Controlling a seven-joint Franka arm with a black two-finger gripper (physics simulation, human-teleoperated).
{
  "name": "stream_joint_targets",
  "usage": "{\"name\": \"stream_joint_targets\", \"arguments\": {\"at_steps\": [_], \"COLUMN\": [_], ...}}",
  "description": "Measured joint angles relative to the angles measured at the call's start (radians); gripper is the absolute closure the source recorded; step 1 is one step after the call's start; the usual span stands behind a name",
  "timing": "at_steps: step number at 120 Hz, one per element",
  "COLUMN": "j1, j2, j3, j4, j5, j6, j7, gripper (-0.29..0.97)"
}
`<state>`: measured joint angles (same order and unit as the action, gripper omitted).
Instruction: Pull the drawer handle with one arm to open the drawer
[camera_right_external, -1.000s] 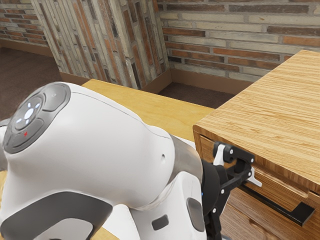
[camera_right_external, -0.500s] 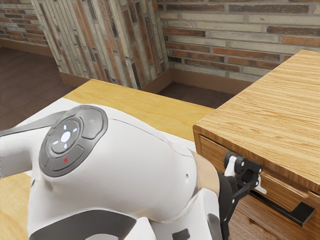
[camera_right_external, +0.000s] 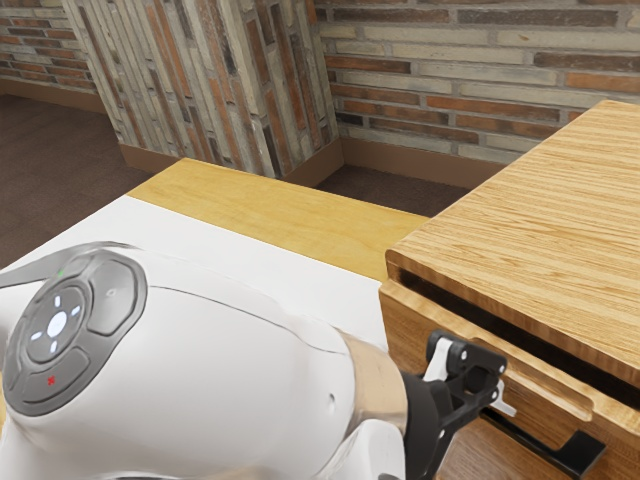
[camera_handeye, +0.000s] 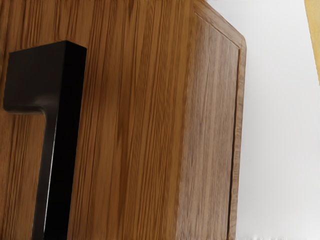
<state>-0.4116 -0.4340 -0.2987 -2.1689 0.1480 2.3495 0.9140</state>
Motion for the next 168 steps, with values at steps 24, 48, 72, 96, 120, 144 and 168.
{"name": "stream_joint_targets", "arguments": {"at_steps": [24, 48, 72, 96, 120, 144, 168], "j1": [-0.005, -0.014, -0.048, -0.081, -0.084, -0.085, -0.093], "j2": [-0.069, -0.123, -0.174, -0.205, -0.276, -0.313, -0.376], "j3": [-0.017, -0.038, -0.045, -0.044, -0.043, -0.051, -0.076], "j4": [-0.056, -0.086, -0.126, -0.145, -0.198, -0.215, -0.231], "j5": [-0.001, -0.006, -0.016, -0.021, -0.033, -0.056, -0.080], "j6": [-0.004, -0.008, -0.026, -0.052, -0.084, -0.107, -0.141], "j7": [-0.019, -0.041, -0.065, -0.090, -0.116, -0.136, -0.156], "gripper": [0.02, 0.05, -0.01, 0.00, 0.00, 0.00, 0.01]}}
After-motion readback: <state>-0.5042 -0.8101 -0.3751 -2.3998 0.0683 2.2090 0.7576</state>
